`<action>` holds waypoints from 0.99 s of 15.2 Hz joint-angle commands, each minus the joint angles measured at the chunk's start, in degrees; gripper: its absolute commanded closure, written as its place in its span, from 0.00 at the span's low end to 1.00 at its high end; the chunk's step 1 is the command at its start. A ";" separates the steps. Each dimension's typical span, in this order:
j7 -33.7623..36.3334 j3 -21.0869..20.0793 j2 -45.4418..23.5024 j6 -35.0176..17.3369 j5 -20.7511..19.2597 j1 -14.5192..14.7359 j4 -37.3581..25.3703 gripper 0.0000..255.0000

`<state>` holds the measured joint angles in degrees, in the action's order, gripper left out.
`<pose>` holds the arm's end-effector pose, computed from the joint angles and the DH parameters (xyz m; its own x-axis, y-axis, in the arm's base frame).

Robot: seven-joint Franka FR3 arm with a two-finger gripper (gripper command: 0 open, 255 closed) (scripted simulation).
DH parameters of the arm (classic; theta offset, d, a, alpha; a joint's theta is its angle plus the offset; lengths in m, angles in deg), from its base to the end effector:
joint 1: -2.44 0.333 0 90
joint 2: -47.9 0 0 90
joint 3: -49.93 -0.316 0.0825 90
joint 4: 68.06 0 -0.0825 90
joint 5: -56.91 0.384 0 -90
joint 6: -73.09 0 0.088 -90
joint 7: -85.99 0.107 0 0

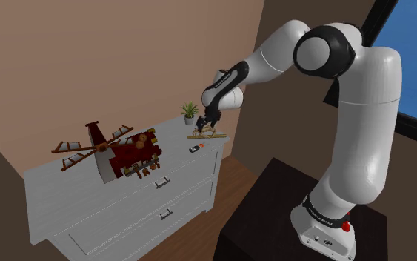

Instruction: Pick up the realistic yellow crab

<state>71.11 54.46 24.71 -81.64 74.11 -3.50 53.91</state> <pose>0.5793 -0.1166 0.2322 0.9665 -0.1798 0.1832 -0.1645 -0.9817 -0.0956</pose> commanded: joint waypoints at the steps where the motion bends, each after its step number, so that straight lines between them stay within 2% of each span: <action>1: -1.11 -0.68 -4.50 -1.82 1.37 -1.17 -3.28 0.00; 4: -1.68 -1.38 -11.05 -3.00 2.42 -2.59 -9.54 0.00; 14: -3.15 -2.94 -16.40 -6.61 3.60 -3.78 -11.38 0.00; 15: -3.15 -2.93 -16.51 -6.56 3.59 -3.80 -11.54 1.00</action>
<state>67.99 51.57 8.44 -88.14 77.68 -7.26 42.57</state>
